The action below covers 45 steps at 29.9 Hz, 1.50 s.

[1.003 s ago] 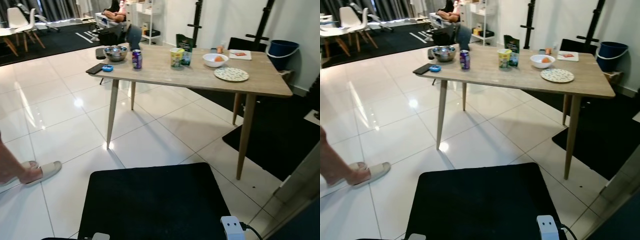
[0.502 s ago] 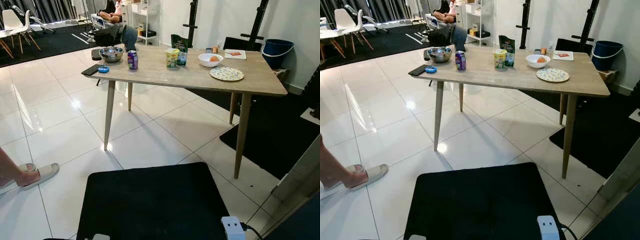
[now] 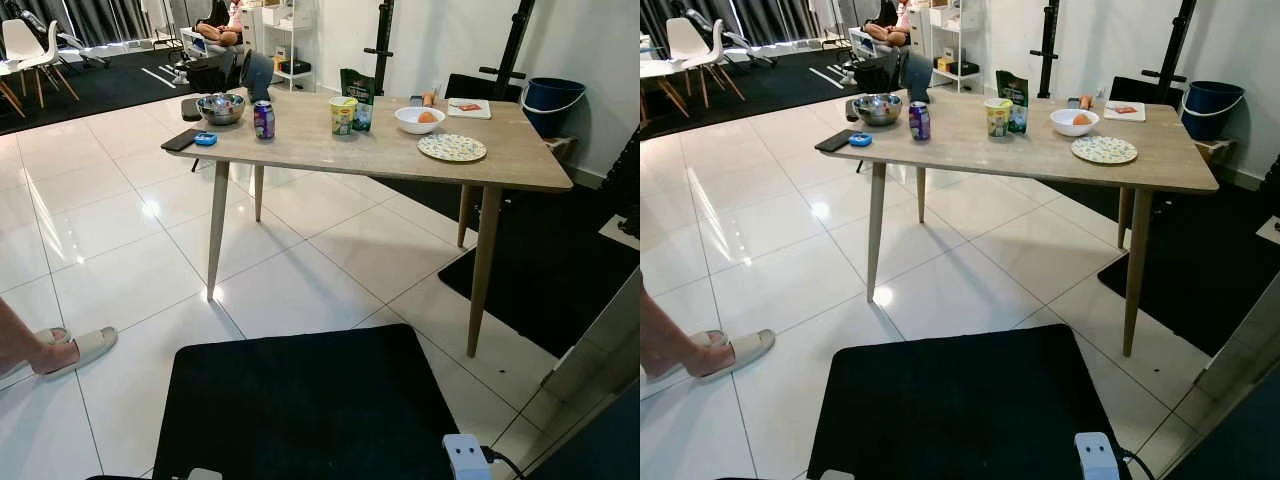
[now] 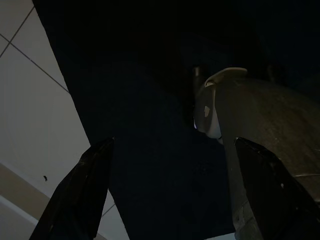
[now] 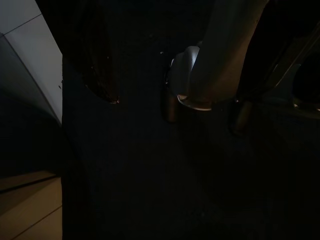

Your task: Restocking fridge

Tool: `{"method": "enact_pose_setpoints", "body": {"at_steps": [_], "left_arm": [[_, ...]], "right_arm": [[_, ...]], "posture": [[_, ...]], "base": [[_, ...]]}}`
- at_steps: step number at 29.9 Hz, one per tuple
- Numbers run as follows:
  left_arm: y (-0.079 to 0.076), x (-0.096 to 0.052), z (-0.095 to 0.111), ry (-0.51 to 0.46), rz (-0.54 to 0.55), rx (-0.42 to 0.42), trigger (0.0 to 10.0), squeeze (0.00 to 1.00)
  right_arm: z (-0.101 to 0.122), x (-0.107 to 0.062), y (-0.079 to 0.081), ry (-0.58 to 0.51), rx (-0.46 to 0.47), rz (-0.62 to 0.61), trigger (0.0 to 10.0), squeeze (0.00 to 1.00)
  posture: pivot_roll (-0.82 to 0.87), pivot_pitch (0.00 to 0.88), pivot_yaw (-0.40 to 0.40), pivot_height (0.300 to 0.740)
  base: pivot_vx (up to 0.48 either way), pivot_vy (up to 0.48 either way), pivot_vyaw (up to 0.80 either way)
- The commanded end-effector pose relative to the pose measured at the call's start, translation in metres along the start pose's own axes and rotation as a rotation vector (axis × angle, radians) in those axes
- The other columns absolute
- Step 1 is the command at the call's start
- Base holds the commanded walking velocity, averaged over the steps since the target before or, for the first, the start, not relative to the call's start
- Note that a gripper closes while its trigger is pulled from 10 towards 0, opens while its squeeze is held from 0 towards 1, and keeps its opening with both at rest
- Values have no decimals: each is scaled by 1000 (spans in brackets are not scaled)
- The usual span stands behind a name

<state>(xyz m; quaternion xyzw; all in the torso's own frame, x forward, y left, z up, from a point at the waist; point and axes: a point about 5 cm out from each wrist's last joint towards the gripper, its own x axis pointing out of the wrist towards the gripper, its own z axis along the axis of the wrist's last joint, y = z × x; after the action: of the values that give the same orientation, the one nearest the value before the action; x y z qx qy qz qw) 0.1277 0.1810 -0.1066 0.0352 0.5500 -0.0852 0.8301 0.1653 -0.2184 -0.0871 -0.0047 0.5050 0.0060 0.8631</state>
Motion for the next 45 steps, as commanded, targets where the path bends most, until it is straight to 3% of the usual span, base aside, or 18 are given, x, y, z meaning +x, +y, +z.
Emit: {"method": "enact_pose_setpoints", "body": {"at_steps": [1,45], "left_arm": [[-1,0,-1,9,-8,4,10000,0],[-5,1,-1,15,-23,23,10000,0]], "right_arm": [[-3,0,0,9,8,0,10000,0],[-4,0,1,12,-1,7,10000,0]], "posture": [[-22,0,-1,740],[-22,0,-4,740]], "base": [[0,0,0],[266,0,0]]}}
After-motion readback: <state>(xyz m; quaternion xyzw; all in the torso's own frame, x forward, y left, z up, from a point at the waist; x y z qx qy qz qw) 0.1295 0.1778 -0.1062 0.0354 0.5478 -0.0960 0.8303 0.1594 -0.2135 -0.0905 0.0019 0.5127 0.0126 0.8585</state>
